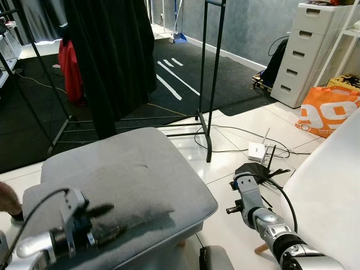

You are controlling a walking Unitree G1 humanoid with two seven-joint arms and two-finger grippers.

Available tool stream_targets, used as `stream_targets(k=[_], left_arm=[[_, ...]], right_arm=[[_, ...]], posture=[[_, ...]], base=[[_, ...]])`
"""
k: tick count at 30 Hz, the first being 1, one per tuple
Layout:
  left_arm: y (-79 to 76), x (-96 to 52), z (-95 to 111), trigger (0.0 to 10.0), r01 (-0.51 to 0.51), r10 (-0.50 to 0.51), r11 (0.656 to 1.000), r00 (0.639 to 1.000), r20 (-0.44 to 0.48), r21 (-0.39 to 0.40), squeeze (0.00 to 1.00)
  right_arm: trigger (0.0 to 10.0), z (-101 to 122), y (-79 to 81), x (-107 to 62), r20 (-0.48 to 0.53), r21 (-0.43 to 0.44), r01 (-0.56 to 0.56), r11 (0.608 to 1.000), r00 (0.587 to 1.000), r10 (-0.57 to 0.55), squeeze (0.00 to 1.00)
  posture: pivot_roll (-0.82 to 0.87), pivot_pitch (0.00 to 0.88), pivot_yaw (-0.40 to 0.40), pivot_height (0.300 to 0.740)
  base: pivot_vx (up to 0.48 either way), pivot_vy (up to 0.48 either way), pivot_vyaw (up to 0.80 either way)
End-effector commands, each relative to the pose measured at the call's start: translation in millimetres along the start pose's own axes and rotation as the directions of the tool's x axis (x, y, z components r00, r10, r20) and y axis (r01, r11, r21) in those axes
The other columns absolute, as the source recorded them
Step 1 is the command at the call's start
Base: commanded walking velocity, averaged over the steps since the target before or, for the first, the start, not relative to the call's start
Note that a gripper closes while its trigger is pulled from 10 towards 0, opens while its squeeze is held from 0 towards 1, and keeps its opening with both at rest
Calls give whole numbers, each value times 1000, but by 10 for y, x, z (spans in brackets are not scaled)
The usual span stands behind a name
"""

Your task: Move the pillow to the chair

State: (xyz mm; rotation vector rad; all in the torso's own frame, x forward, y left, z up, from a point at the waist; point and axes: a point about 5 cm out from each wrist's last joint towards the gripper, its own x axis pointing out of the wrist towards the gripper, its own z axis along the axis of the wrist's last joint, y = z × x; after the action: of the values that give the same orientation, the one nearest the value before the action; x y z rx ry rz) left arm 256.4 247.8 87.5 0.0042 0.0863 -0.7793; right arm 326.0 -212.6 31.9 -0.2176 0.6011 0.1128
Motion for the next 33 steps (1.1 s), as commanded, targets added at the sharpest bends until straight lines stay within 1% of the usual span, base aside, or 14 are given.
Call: stream_targets(k=[1, 3, 6, 8, 11, 14, 18, 24, 26, 27, 28, 29, 31, 33], left_arm=[[22, -2, -51, 10000, -47, 47, 999, 999, -7, 4, 0], [47, 16, -97, 10000, -90, 92, 995, 995, -38, 40, 0], [117, 52, -299, 10000, -217, 279, 937, 937, -209, 275, 0], [59, 55, -406, 10000, -181, 303, 906, 908, -289, 382, 0], [-17, 48, -530, 10000, -112, 298, 884, 884, -362, 454, 0], [-38, 40, -575, 10000, -90, 299, 875, 874, -383, 476, 0], [-33, 39, -655, 10000, -73, 369, 801, 843, -392, 595, 0], [-27, 54, -662, 10000, -75, 398, 758, 840, -369, 648, 0], [-39, 70, -698, 10000, -52, 429, 692, 832, -352, 720, 0], [-39, 70, -698, 10000, -52, 429, 692, 832, -352, 720, 0], [-48, 71, -740, 10000, -18, 452, 632, 820, -351, 775, 0], [-48, 71, -740, 10000, -18, 452, 632, 820, -351, 775, 0], [-55, 65, -790, 10000, 12, 474, 590, 804, -359, 807, 0], [-61, 62, -824, 10000, 24, 489, 569, 794, -362, 822, 0]], right_arm=[[10000, 4, 20, 7, -8, 10, -5, 1000, 1000, 5, 0], [10000, 4, 18, 6, -8, 11, -4, 1000, 1000, 4, 0], [10000, 5, 14, 6, -8, 14, -1, 1000, 1000, 2, 0], [10000, 3, 16, 6, -8, 16, -1, 1000, 1000, 1, 0], [10000, -3, 16, 6, -9, 19, 1, 1000, 1000, -1, 0], [10000, -5, 16, 5, -9, 20, 1, 1000, 1000, -1, 0], [10000, -22, 13, 3, -12, 24, 5, 1000, 1000, -4, 0], [10000, -27, 19, 3, -12, 28, 5, 1000, 1000, -5, 0], [10000, -32, 33, 5, -12, 33, 3, 999, 1000, -3, 0], [10000, -32, 33, 5, -12, 33, 3, 999, 1000, -3, 0], [10000, -38, 43, 6, -12, 37, 2, 999, 1000, -2, 0], [10000, -38, 43, 6, -12, 37, 2, 999, 1000, -2, 0], [10000, -44, 49, 7, -13, 39, 2, 999, 1000, -2, 0], [10000, -46, 52, 7, -14, 41, 2, 999, 1000, -2, 0]], posture=[[-163, 35, -7, 470], [-163, 36, -7, 470], [-160, 40, -5, 470], [-163, 42, 0, 470], [-160, 45, 0, 470], [-160, 45, 1, 470], [-154, 51, 6, 470], [-155, 54, 11, 470], [-153, 56, 15, 470], [-153, 56, 15, 470], [-150, 59, 17, 470], [-150, 59, 17, 470], [-146, 60, 17, 470], [-146, 61, 17, 470]], base=[[0, 0, 0], [0, 0, 0], [0, 0, 0], [0, 0, 0], [0, 0, 0], [0, 0, 0], [0, 0, 0], [0, 0, 0], [0, 0, 0], [0, 0, 0], [0, 0, 0], [0, 0, 0], [0, 0, 0], [0, 0, 0]])
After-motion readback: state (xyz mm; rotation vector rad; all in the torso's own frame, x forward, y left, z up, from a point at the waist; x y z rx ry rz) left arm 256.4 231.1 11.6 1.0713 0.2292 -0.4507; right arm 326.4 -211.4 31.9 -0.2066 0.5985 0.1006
